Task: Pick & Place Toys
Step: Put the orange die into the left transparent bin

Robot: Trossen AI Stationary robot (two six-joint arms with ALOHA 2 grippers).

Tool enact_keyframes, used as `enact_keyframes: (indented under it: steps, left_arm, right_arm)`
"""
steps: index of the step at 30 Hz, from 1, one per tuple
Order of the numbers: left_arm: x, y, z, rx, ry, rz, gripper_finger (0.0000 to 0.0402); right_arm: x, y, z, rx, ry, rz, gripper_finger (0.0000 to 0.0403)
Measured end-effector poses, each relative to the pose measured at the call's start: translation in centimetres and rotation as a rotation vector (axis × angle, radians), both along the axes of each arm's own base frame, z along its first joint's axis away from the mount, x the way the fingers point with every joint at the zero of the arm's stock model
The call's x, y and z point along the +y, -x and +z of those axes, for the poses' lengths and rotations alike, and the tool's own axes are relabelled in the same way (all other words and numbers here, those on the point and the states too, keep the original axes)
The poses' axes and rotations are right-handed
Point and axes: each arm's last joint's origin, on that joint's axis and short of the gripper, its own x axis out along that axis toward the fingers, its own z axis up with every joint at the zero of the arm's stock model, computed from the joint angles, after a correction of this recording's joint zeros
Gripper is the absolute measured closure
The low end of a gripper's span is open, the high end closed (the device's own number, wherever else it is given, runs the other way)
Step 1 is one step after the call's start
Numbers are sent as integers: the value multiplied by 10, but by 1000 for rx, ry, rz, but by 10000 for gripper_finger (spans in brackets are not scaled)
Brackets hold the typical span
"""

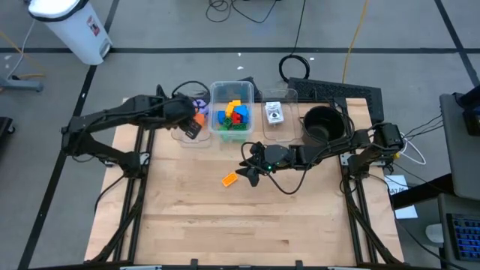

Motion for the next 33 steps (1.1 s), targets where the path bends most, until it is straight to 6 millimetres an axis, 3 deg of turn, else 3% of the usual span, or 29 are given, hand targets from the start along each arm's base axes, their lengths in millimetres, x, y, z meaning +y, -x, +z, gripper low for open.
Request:
enact_keyframes:
  steps: [12, 19, 33]
  left_arm:
    - [35, -13, -54, 254, 55, 37, 297]
    - [46, -20, -85, 286, 122, 31, 305]
    - [61, -23, -109, 256, 165, 24, 325]
  right_arm:
    - [0, 0, 0, 0, 7, 2, 188]
    - [0, 1, -1, 16, 9, 2, 188]
    - [-1, 1, -2, 22, 32, 10, 188]
